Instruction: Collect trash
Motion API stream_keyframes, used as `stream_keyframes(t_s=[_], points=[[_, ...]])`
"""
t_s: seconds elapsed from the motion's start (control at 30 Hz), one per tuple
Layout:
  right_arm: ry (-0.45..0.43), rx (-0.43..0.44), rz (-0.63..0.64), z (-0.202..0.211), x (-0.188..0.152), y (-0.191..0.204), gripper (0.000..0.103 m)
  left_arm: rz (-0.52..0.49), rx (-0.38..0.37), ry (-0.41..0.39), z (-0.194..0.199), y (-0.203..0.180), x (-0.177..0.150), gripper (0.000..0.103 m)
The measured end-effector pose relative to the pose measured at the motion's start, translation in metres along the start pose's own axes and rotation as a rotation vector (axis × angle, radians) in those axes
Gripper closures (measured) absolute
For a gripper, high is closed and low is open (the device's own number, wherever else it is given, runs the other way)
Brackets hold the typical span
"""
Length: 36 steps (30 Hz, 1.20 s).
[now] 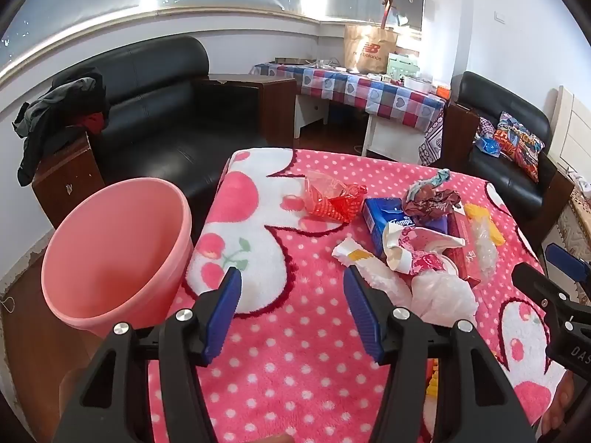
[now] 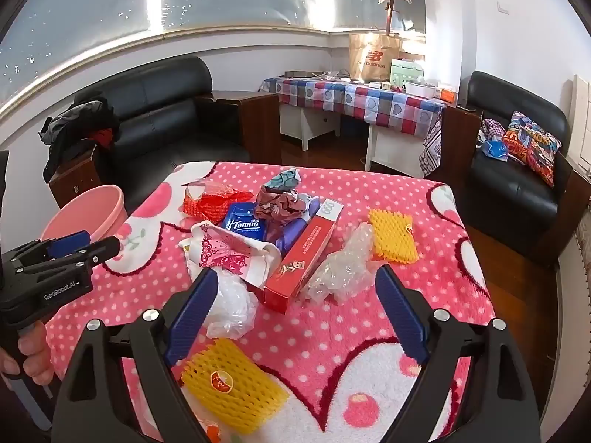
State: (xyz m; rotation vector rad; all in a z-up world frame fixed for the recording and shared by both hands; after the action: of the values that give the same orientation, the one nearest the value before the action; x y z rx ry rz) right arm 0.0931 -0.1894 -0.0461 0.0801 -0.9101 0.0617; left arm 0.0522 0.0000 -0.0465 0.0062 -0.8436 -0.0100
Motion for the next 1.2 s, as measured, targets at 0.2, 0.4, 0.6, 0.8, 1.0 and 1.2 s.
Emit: stream_keyframes(t_s=[0.2,0.4,0.6,0.8,1.0,1.2], points=[[0.001,0.002,-0.001,0.001,0.0,0.001,0.015,0.002,0.002,-0.001,0.0,0.0,0.001,0.046],[-0.007,0.002,-0.004,0.002,-0.001,0.004,0.015,0.0,0.003,-0.011,0.003,0.0,0.005,0.046],[-0.02,0.002,-0.004,0.006,0.006,0.002,0.015,0.002,0.002,-0.027,0.013,0.002,0.004,0.046],[-0.033,-0.002,-0.004,0.01,0.006,0.002,0.015,0.001,0.003,-0.039,0.017,0.003,0.005,0.046],[-0.045,-0.004,-0.006,0.015,0.008,0.004,0.015,0.001,0.004,-0.051,0.023,0.004,0.005,0.046],[-0.051,-0.004,-0.005,0.019,0.009,0.005,0.015,0.001,0.004,-0.058,0.028,0.005,0.004,0.046]])
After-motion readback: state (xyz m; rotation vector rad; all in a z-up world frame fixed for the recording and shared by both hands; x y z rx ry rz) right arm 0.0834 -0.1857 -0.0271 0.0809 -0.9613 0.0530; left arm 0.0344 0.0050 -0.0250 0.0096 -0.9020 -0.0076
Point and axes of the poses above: each gripper's, at about its wrist camera, not at the fingertips, and z roughly against the way its jaws point, y to its left, x to its top, the point moved 7 cm from there along -z, roughly the way its jaws point, and after that the axes turned 3 degrees about -z, right-handed, at the moved point
